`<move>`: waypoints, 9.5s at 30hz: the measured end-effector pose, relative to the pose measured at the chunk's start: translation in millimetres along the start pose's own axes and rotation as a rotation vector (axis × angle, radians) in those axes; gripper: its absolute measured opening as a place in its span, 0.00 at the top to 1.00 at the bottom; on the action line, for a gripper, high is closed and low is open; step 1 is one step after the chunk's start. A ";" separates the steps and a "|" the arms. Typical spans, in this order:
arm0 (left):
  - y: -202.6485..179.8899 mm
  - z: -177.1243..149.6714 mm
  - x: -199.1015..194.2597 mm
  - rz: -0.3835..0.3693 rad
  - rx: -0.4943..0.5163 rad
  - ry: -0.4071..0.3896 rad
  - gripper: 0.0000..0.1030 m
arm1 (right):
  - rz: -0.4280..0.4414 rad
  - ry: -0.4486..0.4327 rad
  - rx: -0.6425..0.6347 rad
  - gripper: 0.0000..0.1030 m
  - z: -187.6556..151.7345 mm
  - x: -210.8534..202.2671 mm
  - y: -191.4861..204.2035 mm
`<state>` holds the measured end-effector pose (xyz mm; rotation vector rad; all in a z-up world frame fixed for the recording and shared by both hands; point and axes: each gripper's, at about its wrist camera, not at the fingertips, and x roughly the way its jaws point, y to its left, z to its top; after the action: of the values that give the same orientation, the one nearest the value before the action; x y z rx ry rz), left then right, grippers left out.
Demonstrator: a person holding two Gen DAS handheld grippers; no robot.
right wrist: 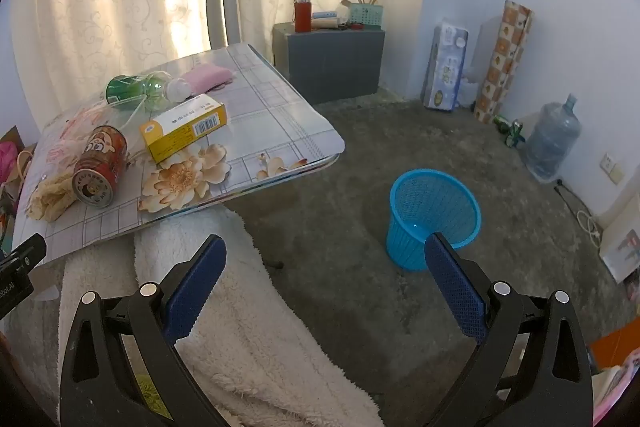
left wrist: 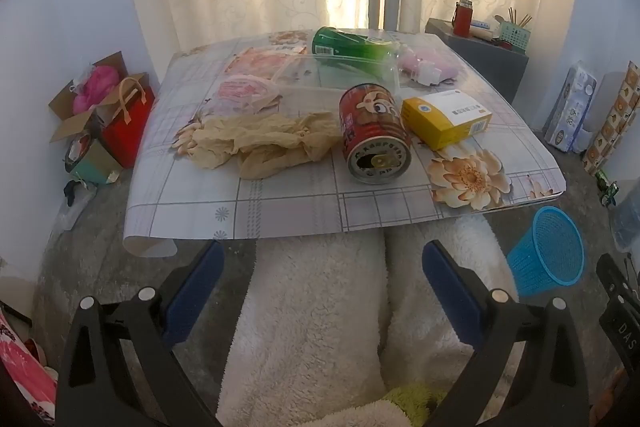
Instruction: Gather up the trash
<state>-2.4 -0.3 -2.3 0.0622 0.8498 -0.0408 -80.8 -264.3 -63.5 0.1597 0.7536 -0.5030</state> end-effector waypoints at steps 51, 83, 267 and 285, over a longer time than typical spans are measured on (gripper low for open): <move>11.8 0.9 0.4 0.002 -0.029 0.005 0.06 | 0.014 -0.019 -0.014 0.08 3.6 -10.7 0.6; 83.5 54.7 48.0 -0.184 -0.202 -0.122 0.06 | 0.351 -0.182 -0.106 0.08 85.2 49.7 56.5; 75.3 205.3 184.9 -0.263 -0.046 0.078 0.97 | 0.413 0.292 -0.151 0.21 116.3 184.3 134.0; 95.2 211.4 110.9 -0.345 -0.154 -0.107 0.97 | 0.465 0.250 -0.059 0.30 124.2 156.1 96.9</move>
<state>235.0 78.4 57.1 -0.2302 0.7469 -0.2997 139.5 -278.3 -84.8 0.3378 0.9409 -0.0173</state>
